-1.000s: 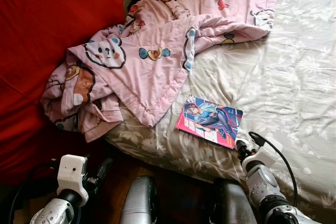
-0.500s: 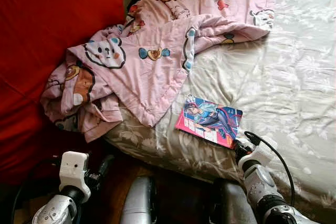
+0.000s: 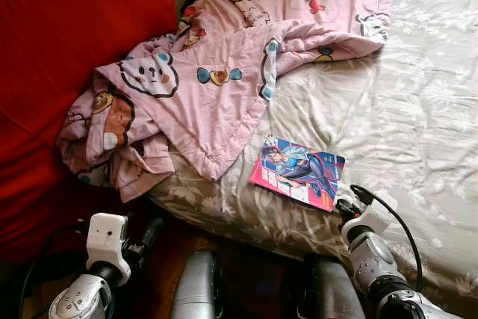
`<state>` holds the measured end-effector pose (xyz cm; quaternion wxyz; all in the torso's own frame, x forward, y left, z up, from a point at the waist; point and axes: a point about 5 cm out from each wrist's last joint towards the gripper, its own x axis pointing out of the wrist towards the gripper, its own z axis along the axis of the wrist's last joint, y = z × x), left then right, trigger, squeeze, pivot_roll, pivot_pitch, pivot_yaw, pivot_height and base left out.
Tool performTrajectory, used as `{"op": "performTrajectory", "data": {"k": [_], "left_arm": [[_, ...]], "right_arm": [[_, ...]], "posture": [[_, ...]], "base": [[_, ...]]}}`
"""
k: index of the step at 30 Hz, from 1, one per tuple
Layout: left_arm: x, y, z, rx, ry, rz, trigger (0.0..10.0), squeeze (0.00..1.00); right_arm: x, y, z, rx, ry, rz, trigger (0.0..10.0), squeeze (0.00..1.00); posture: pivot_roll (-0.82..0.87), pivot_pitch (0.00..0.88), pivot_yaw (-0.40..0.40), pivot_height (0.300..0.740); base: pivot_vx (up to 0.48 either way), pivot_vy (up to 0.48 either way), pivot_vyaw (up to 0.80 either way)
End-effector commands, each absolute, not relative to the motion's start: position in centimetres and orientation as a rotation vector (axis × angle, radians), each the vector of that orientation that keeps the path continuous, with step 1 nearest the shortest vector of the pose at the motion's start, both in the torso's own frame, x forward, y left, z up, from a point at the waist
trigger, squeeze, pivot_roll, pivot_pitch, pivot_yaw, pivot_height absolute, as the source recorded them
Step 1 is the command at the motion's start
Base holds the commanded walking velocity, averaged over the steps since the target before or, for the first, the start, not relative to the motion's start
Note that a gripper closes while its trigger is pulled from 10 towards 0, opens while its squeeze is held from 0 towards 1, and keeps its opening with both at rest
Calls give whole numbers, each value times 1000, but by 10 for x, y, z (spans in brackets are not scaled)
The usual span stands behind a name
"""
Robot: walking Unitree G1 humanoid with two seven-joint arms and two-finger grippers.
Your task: Clean up the room
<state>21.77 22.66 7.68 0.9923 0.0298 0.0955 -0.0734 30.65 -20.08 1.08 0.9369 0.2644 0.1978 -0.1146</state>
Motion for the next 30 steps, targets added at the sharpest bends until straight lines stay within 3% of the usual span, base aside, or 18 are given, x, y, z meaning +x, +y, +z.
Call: {"op": "performTrajectory", "data": {"k": [1,20,30], "left_arm": [[212,232,70,71,226,-127,10000,0],[219,228,65,61,210,-112,10000,0],[233,225,55,24,185,-57,10000,0]], "right_arm": [[299,-196,1,542,451,-230,0,0],[298,-200,1,524,454,-224,0,0],[303,-213,15,455,336,-214,0,0]], "posture": [[270,279,76,622],[247,238,43,622],[187,159,-26,622]], "base": [[0,0,0],[0,0,0],[0,0,0]]}}
